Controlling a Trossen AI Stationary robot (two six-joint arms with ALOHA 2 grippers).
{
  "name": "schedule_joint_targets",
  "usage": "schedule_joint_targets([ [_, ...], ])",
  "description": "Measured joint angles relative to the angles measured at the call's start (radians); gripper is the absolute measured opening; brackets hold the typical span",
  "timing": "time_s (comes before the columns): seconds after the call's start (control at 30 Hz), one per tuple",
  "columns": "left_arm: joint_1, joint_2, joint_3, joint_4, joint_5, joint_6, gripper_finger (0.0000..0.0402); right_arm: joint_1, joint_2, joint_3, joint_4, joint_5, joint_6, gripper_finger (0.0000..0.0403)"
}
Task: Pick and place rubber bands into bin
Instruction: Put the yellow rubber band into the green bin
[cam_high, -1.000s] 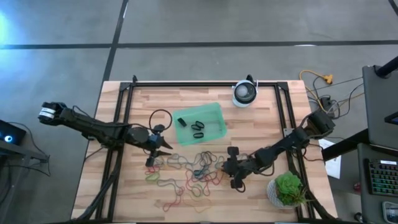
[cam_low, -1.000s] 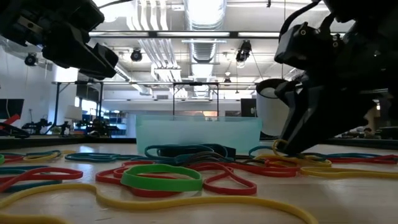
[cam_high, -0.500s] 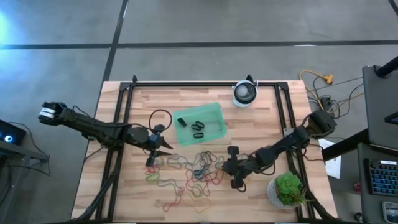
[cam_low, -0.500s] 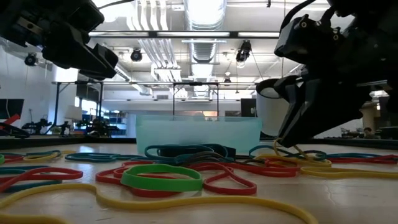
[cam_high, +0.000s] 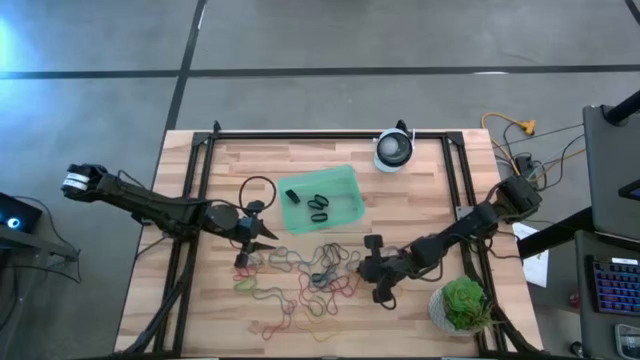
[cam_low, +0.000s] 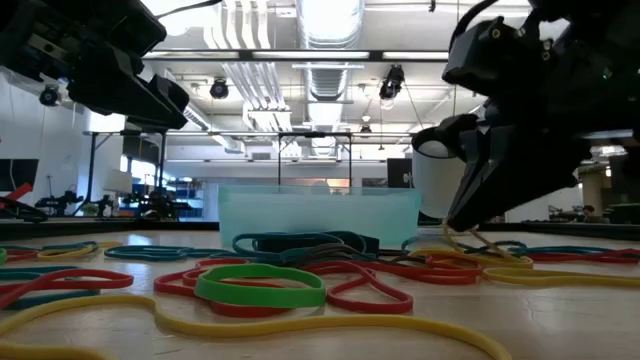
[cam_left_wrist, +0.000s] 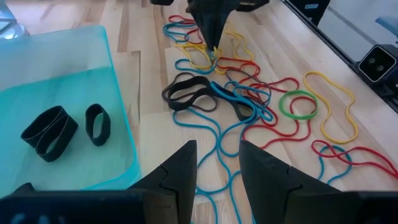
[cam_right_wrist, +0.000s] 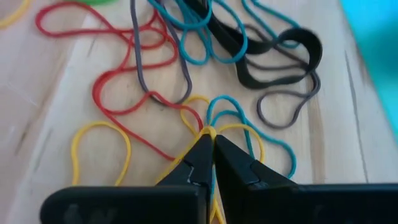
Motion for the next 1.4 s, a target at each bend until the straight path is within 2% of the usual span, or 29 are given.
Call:
schedule_joint_targets([
  [0.3,0.0,0.0,-0.006,0.01,0.0,0.0,0.0105,0.0,-0.106,0.05,-0.058,0.003,-0.09,0.0009],
  [0.57,0.0,0.0,-0.009,0.02,0.0,0.006,0.0105,0.0,-0.225,0.108,-0.056,0.005,-0.275,0.0009],
  [0.87,0.0,0.0,-0.009,0.039,0.0,0.026,0.0105,-0.021,-0.313,0.21,-0.054,0.054,-0.491,0.0009],
  [1.07,0.0,0.0,-0.005,0.068,0.001,0.046,0.0105,-0.128,-0.309,0.277,-0.044,0.056,-0.589,0.0009],
  [1.3,0.0,0.003,-0.006,0.08,0.001,0.054,0.0105,-0.342,-0.234,0.307,-0.017,0.044,-0.584,0.0009],
  [1.4,0.0,0.006,-0.006,0.091,0.001,0.057,0.0105,-0.429,-0.197,0.308,-0.012,-0.008,-0.543,0.0009],
])
